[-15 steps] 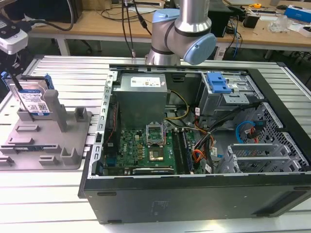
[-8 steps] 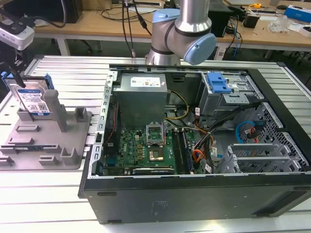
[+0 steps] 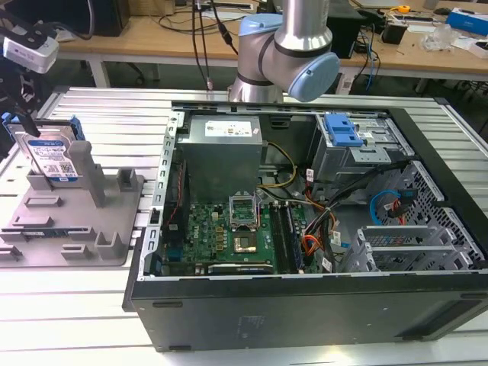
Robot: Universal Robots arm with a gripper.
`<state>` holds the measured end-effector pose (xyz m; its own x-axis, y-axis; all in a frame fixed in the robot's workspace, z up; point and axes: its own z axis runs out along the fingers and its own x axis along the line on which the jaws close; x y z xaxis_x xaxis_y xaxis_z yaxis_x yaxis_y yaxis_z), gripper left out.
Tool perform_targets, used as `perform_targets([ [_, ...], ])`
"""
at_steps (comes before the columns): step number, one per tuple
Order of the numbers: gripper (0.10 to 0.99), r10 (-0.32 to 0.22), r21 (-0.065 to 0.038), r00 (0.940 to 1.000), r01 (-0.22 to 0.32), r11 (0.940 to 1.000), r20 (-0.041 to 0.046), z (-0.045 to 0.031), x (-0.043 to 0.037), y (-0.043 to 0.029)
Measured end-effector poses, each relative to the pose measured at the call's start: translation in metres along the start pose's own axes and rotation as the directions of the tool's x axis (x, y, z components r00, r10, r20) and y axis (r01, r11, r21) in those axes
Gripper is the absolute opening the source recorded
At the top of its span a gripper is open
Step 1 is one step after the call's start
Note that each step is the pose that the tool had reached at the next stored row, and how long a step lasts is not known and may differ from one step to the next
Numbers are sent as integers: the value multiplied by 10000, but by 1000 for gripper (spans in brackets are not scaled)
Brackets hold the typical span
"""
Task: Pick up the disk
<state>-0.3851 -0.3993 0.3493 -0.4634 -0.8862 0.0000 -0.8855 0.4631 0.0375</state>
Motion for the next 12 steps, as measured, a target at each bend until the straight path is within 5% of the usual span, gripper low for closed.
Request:
perform_targets([
  [7,557,-1385,7,9904,1385,9904,-47,0,-5,-10],
  [12,557,-2454,8,9694,2454,9694,-85,1,-12,-23],
])
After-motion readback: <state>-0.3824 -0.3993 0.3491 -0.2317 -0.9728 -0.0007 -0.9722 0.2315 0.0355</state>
